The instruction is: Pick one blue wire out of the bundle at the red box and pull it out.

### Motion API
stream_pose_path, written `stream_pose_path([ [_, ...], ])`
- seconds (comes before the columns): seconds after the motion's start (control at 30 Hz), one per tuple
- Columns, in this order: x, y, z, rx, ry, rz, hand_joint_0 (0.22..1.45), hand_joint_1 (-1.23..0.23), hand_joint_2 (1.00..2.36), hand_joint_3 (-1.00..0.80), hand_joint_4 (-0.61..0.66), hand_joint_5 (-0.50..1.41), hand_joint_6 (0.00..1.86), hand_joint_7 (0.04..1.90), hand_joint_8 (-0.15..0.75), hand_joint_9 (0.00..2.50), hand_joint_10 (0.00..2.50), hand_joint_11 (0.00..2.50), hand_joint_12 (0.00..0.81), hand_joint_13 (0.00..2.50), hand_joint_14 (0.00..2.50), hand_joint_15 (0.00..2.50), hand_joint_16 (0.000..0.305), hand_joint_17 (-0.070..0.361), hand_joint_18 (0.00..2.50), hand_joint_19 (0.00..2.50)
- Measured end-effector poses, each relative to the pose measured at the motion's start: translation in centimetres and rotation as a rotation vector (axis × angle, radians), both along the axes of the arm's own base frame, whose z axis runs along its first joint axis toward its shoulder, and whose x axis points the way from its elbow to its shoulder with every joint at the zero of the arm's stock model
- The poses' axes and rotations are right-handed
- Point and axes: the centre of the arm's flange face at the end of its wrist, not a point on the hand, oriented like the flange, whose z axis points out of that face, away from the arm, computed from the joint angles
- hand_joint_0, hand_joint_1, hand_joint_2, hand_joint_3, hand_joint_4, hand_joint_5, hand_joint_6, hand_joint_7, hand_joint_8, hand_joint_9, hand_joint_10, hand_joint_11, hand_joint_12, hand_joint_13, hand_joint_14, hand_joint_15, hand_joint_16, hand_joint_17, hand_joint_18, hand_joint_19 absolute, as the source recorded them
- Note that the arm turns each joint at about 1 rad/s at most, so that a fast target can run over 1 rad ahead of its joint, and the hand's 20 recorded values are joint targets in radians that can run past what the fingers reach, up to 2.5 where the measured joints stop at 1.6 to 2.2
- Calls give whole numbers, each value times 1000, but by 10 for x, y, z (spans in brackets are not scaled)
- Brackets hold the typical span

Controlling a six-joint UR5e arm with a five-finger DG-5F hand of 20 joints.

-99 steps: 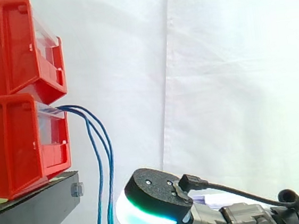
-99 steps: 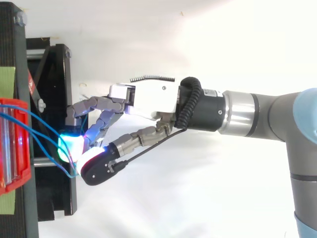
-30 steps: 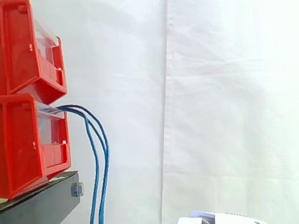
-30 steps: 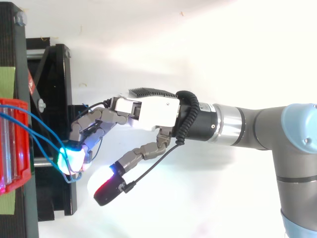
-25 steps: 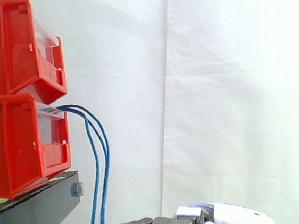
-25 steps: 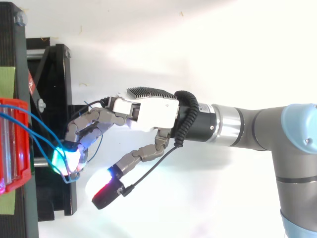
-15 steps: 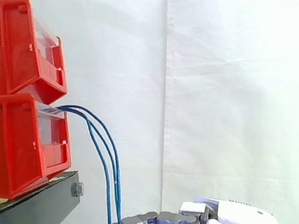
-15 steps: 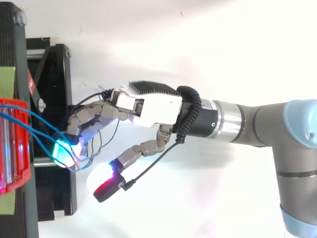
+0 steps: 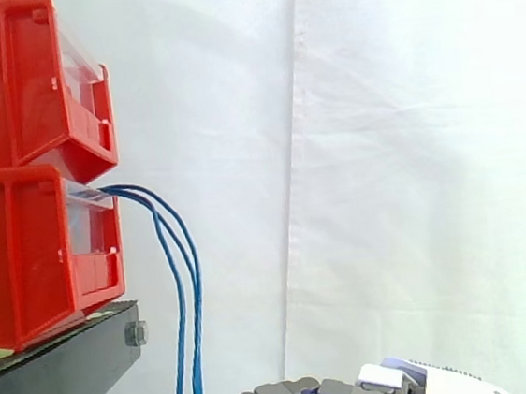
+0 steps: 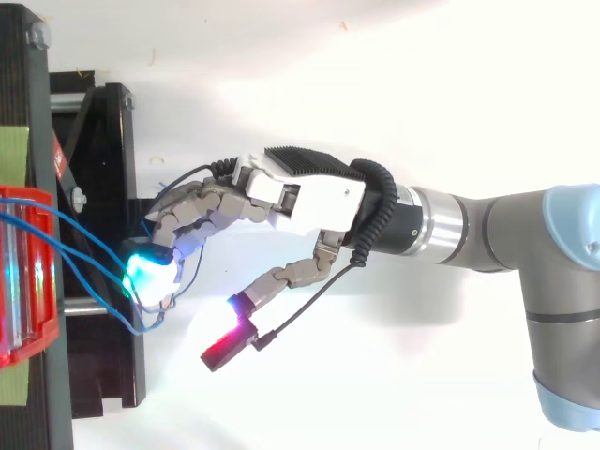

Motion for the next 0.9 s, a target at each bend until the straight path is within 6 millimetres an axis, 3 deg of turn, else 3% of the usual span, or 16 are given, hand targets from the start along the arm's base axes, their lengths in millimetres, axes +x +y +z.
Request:
stream_pose_path([
  [0.47,-6,-1,-9,-1,23,-1,596,-879,1000,-500,173,-214,824,745,305,882,13,784,419,790,21,514,59,132,552,277],
  [0.9,21,3,-12,4,-10,12,594,-871,1000,-500,176,-210,821,749,307,894,13,785,418,793,19,514,59,132,554,286],
])
